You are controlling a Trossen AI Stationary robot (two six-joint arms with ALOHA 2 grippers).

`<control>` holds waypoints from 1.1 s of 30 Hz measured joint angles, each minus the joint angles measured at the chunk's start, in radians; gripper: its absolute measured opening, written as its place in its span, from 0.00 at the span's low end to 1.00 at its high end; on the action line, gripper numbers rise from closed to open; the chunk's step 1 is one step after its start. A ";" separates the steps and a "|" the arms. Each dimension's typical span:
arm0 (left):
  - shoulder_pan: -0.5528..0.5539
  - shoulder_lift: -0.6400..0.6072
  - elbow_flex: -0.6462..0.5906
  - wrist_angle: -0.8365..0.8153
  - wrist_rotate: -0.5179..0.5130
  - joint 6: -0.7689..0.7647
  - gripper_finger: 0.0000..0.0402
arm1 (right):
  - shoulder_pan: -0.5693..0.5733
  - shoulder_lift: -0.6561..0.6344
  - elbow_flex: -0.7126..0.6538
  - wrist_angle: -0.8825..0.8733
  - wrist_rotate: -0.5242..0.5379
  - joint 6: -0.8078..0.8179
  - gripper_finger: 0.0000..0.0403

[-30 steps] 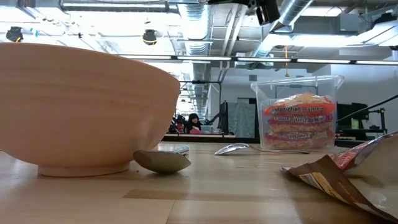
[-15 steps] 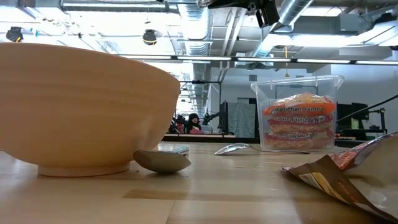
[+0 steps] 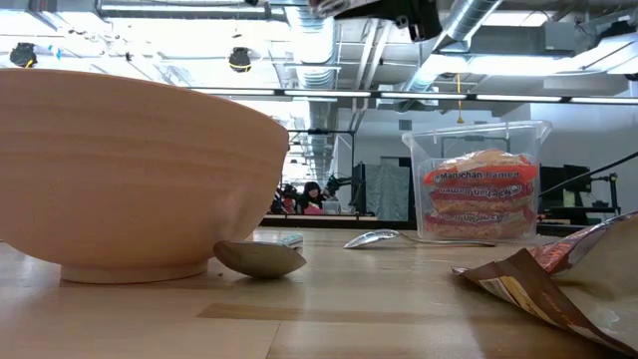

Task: Pick & Place Food Item
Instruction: Put the brown seasoning bottle into the orange bin

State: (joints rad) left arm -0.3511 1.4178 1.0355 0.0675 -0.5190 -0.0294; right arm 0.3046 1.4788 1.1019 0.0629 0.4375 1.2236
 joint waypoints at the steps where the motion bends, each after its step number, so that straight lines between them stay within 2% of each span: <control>1: -0.001 -0.006 0.000 -0.026 0.000 -0.007 0.43 | 0.000 0.000 0.000 -0.004 0.004 0.000 0.91; 5: -0.002 -0.039 -0.007 -0.196 -0.056 -0.047 0.43 | 0.000 -0.011 0.006 -0.007 0.012 0.003 0.93; 8: -0.001 -0.105 -0.005 -0.335 -0.141 -0.133 0.43 | 0.001 -0.023 0.005 -0.032 0.013 0.004 0.93; 13: 0.002 -0.240 -0.077 -0.502 -0.281 -0.368 0.43 | 0.003 -0.065 0.005 -0.095 0.053 0.004 0.92; 18: 0.051 -0.356 -0.183 -0.663 -0.320 -0.694 0.43 | 0.009 -0.089 0.004 -0.156 0.063 0.006 0.92; 21: 0.074 -0.400 -0.236 -0.690 -0.356 -0.837 0.43 | 0.010 -0.093 0.003 -0.178 0.063 0.006 0.92; 27: 0.123 -0.390 -0.331 -0.662 -0.403 -1.069 0.43 | 0.016 -0.097 0.003 -0.184 0.066 0.007 0.92; 33: 0.179 -0.301 -0.375 -0.524 -0.433 -1.071 0.43 | 0.016 -0.097 0.003 -0.187 0.066 0.002 0.92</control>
State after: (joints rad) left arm -0.1720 1.1169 0.6610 -0.4564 -0.9520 -1.1001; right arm 0.3206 1.3823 1.1049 -0.1239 0.5034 1.2259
